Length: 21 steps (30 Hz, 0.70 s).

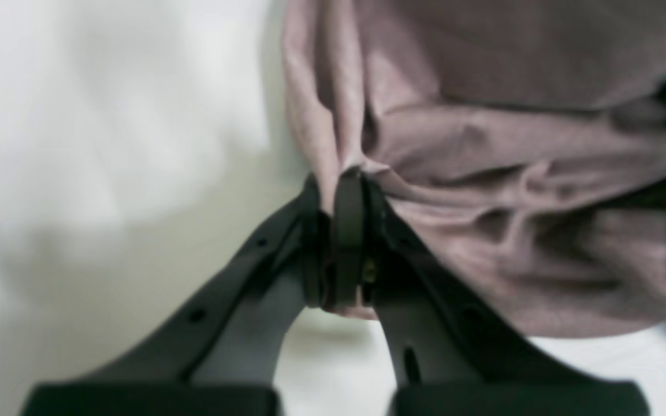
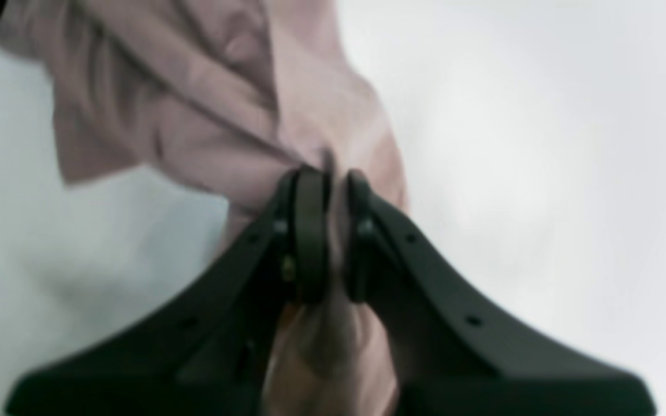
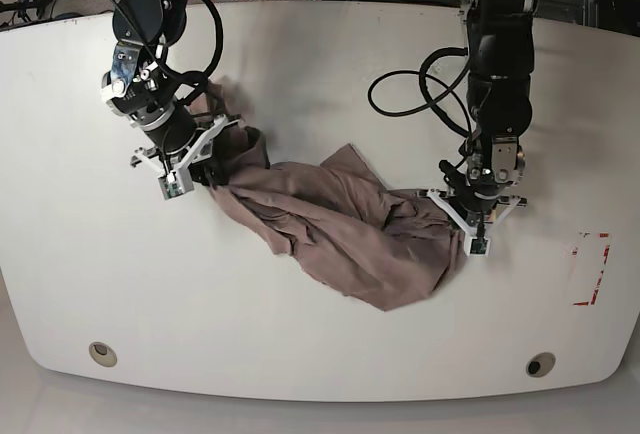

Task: Fold the T-shirt properly
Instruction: 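Lower the left gripper and grasp the shirt's bunched opposite end, then lift the shirt with both grippers and stretch it between them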

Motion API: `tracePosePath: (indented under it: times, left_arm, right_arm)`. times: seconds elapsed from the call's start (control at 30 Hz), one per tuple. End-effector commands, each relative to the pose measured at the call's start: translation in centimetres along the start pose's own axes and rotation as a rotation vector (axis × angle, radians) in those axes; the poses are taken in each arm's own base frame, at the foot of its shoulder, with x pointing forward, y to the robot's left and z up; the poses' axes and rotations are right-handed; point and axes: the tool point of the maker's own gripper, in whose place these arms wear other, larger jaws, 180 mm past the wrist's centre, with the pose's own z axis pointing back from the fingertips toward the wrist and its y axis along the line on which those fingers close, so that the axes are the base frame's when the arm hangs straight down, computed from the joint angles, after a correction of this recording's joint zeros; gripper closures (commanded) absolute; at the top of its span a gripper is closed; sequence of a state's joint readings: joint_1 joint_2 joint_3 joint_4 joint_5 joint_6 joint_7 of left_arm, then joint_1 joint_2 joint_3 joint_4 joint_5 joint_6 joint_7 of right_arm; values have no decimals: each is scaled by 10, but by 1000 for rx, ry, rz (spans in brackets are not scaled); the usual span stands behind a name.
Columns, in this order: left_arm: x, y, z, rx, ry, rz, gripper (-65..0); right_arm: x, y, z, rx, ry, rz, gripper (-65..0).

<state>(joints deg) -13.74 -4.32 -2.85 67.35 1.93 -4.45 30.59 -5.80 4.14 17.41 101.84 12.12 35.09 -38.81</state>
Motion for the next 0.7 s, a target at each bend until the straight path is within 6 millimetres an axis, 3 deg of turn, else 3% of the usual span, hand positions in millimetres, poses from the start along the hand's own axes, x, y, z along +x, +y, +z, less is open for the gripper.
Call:
tracePosePath:
  times: [0.0,0.13,0.27,0.4,0.47,0.57,0.67]
  left_arm:
    - [29,27,12,61,-65,-32,0]
    - [57,51,35,112,-128,-78,0]
    - [72,82,61,180,-176,-113,0]
    - [87,96,77,214,-227,-105,0]
    - [85,112,87,234,-215,-134,0]
    - [88,123,96,247,-207,-135,0]
    - [108,125,110,258,-249,-149,0]
  right_arm:
    - [35,-8,3,-10,-93,40,-8]
    - [62,-18,0,-24,-143,73,-13]
    - [89,-30,-7,-39,-180,94,-14]
    - [106,-45,-20,-42,-164,87,-14]
    - [118,-50,-27,-42,-172,80,-14]
    - [139,-57,-35,-39,-195,70,-14]
    - [160,-65,-37,-45,-223,76,-14]
